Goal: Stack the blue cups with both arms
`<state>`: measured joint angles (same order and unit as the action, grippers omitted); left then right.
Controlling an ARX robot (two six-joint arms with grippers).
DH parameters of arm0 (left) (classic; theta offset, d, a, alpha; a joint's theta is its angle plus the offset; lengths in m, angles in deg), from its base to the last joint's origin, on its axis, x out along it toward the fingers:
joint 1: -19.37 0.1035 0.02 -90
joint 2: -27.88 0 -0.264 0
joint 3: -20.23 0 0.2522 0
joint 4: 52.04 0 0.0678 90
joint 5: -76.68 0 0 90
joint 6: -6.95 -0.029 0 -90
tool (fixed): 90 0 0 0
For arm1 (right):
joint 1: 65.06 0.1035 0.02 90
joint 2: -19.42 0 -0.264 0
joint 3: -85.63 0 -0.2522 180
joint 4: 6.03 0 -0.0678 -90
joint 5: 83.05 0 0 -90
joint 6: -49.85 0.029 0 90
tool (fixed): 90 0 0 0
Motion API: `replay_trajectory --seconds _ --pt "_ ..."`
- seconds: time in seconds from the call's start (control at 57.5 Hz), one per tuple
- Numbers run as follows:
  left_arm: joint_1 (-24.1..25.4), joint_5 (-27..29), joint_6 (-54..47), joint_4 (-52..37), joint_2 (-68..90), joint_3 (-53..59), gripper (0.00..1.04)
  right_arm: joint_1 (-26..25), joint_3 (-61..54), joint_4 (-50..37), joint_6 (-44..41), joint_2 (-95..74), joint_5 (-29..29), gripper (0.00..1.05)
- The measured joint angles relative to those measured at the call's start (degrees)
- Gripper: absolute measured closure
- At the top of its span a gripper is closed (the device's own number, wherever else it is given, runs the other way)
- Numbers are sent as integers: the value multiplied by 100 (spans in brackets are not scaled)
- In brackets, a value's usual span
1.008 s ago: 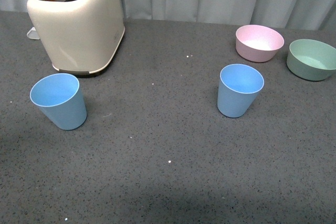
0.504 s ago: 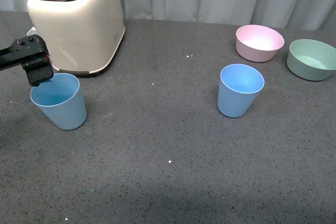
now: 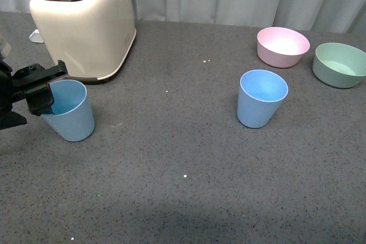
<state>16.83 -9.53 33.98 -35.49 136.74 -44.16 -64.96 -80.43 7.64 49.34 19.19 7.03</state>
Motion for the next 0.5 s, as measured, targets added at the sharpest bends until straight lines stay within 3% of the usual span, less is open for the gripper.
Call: replay_trajectory --seconds 0.261,0.504 --pt "-155 -92 188 157 -63 4 101 0 0 0 -2 0 0 10" --pt "-761 -52 476 365 -376 -125 101 0 0 0 -2 0 2 10"
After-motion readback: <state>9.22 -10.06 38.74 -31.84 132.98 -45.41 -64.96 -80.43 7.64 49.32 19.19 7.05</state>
